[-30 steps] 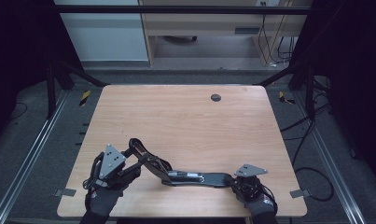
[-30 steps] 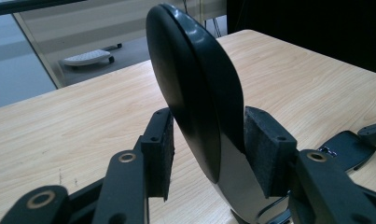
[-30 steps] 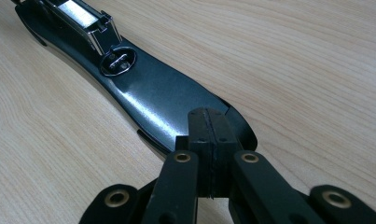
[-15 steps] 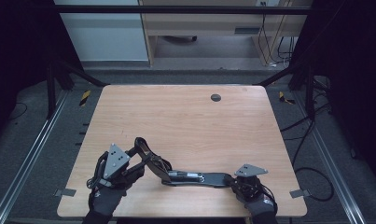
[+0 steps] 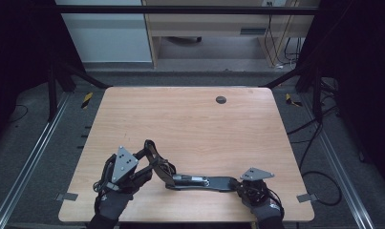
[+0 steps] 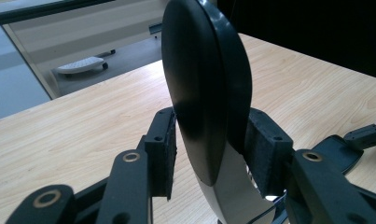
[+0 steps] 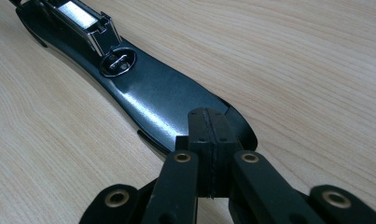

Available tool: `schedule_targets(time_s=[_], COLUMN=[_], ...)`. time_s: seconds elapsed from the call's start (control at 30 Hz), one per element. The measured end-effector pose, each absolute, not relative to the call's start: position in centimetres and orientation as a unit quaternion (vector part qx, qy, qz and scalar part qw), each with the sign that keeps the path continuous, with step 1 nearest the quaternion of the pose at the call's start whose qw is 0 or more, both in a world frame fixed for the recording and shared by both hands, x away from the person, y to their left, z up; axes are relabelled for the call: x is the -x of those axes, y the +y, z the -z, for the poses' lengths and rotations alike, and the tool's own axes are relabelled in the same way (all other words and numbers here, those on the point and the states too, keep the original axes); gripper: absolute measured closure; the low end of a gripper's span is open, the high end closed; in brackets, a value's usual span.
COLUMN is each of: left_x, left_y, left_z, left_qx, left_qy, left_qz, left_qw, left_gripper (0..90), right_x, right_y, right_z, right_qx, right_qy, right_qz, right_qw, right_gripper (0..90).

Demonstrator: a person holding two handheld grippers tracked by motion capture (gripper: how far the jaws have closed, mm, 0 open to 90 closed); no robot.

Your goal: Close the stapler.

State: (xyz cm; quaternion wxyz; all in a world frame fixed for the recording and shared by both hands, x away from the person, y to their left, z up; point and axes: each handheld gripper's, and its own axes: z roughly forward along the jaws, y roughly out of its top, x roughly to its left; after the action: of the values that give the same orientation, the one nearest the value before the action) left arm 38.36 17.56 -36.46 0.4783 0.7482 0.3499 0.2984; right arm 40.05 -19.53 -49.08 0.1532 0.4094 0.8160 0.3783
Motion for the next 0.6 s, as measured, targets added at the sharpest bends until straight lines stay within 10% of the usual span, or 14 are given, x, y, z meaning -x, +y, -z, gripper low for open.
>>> schedule_targets(time_s=[0.6], left_x=[-38.4], left_y=[15.9], left_z=[36.1], left_qx=[-0.757], left_qy=[0.338], left_qz=[-0.297], left_qw=[0.474], left_gripper=[57.8], right_x=[-40.0], right_y=[-19.5], right_z=[49.0], right_qx=[-0.417], right_qy=[0.813], right_qz=[-0.379], right_qw=[0.146], right_gripper=[90.0])
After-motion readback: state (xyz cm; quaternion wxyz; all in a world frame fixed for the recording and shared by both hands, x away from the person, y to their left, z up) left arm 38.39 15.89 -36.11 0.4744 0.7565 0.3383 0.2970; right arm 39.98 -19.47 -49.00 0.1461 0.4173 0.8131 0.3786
